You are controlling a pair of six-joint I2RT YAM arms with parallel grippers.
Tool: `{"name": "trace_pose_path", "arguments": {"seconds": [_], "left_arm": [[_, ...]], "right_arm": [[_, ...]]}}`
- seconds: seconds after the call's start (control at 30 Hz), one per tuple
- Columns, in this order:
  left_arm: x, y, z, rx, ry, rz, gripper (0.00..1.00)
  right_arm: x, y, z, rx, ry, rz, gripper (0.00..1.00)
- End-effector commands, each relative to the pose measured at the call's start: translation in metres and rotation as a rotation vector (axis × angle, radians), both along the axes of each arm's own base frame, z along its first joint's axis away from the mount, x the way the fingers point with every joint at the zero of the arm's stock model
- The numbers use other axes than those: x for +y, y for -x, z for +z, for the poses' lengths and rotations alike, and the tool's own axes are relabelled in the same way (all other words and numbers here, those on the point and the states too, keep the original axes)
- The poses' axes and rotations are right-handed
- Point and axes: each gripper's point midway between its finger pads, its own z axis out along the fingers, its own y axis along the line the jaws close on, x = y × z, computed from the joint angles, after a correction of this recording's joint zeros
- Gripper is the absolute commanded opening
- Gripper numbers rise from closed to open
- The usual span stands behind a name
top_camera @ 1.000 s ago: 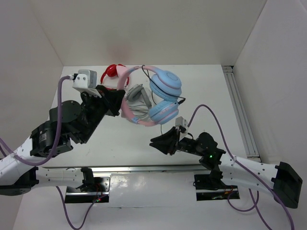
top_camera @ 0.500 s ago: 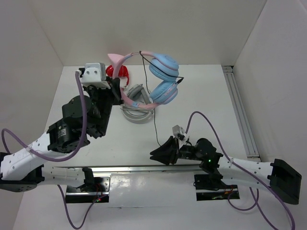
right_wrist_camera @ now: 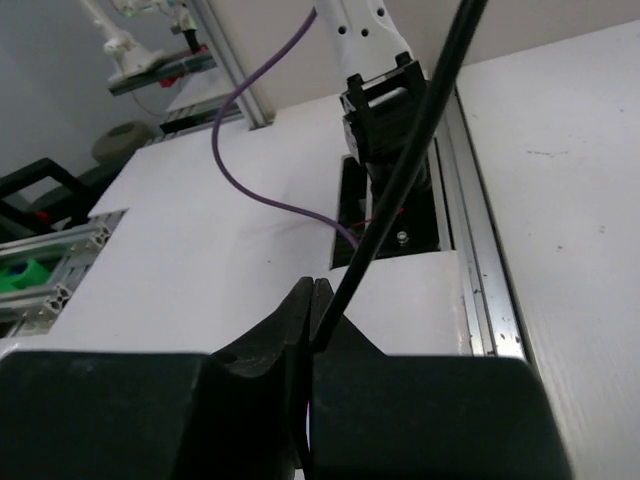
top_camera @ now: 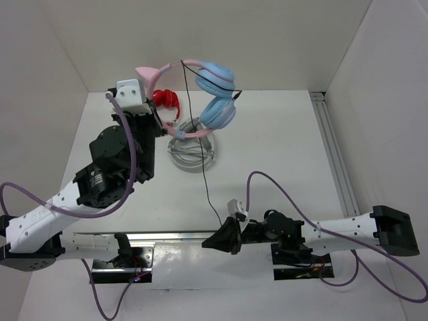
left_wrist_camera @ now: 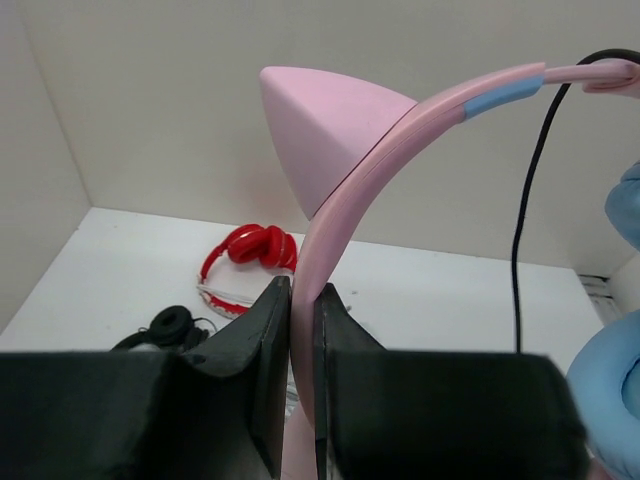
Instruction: Wrap the headphones
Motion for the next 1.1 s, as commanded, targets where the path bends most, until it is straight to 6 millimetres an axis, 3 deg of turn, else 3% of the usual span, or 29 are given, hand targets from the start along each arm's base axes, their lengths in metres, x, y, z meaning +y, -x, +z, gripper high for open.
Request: {"name": "trace_pose_path", "arguments": {"seconds": [0.0, 0.13, 0.17, 0.23, 0.27, 0.3, 0.37, 0.4, 0.43, 0.5, 0.57, 0.6, 0.63, 0.7, 0.73, 0.8, 0.83, 0.9, 0.93, 1.03, 1.07], "left_arm": [[0.019, -0.006, 0.018, -0.040, 0.136, 0.053, 0.00], [0.025, -0.021, -0.010, 0.005, 0.090, 0.101, 0.00], [0.021, -0.026, -0.019, 0.018, 0.088, 0.102, 0.00], [0.024, -0.033, -0.034, 0.041, 0.077, 0.121, 0.00], [0.022, -0.034, -0.047, 0.067, 0.068, 0.121, 0.00], [0.021, -0.039, -0.055, 0.080, 0.048, 0.132, 0.00], [0.021, -0.040, -0.076, 0.118, 0.017, 0.154, 0.00], [0.020, -0.041, -0.086, 0.138, -0.001, 0.167, 0.00], [0.017, -0.043, -0.097, 0.160, -0.020, 0.169, 0.00], [0.015, -0.044, -0.120, 0.202, -0.017, 0.187, 0.00], [0.014, -0.042, -0.145, 0.272, -0.072, 0.192, 0.00], [0.015, -0.040, -0.151, 0.281, -0.030, 0.199, 0.00], [0.018, -0.036, -0.165, 0.327, -0.076, 0.213, 0.00], [0.020, -0.033, -0.181, 0.359, -0.072, 0.218, 0.00], [0.019, -0.031, -0.188, 0.377, -0.079, 0.212, 0.00], [0.013, -0.027, -0.203, 0.414, -0.095, 0.166, 0.00], [0.014, -0.025, -0.205, 0.423, -0.103, 0.151, 0.00], [0.007, -0.019, -0.215, 0.444, -0.131, 0.111, 0.00], [0.000, -0.016, -0.217, 0.455, -0.140, 0.075, 0.00], [-0.011, -0.001, -0.233, 0.505, -0.167, -0.015, 0.00], [-0.015, 0.004, -0.236, 0.516, -0.185, -0.053, 0.00]], "right_arm": [[0.005, -0.010, 0.020, -0.015, -0.031, -0.105, 0.01], [0.008, -0.004, 0.020, -0.032, 0.012, -0.127, 0.00], [0.011, -0.005, 0.031, -0.027, 0.005, -0.146, 0.00], [0.016, -0.004, 0.020, -0.041, 0.091, -0.157, 0.00], [0.021, -0.003, 0.034, -0.048, 0.084, -0.176, 0.00], [0.023, -0.003, 0.022, -0.066, 0.157, -0.183, 0.00], [0.027, -0.001, 0.024, -0.083, 0.201, -0.196, 0.00], [0.030, -0.004, 0.043, -0.092, 0.191, -0.227, 0.00], [0.030, -0.004, 0.032, -0.108, 0.262, -0.233, 0.00], [0.032, -0.008, 0.054, -0.139, 0.266, -0.264, 0.00], [0.028, -0.011, 0.054, -0.185, 0.326, -0.282, 0.00], [0.029, -0.017, 0.071, -0.193, 0.317, -0.319, 0.00], [0.024, -0.021, 0.068, -0.205, 0.358, -0.337, 0.00], [0.019, -0.029, 0.078, -0.243, 0.376, -0.370, 0.00], [0.017, -0.033, 0.092, -0.240, 0.363, -0.397, 0.00], [0.010, -0.039, 0.095, -0.275, 0.398, -0.415, 0.00], [0.009, -0.043, 0.106, -0.287, 0.395, -0.436, 0.00], [0.004, -0.046, 0.107, -0.317, 0.440, -0.444, 0.00], [0.001, -0.048, 0.119, -0.325, 0.431, -0.454, 0.00], [-0.009, -0.056, 0.118, -0.361, 0.501, -0.485, 0.00], [-0.012, -0.058, 0.127, -0.360, 0.495, -0.500, 0.00]]}}
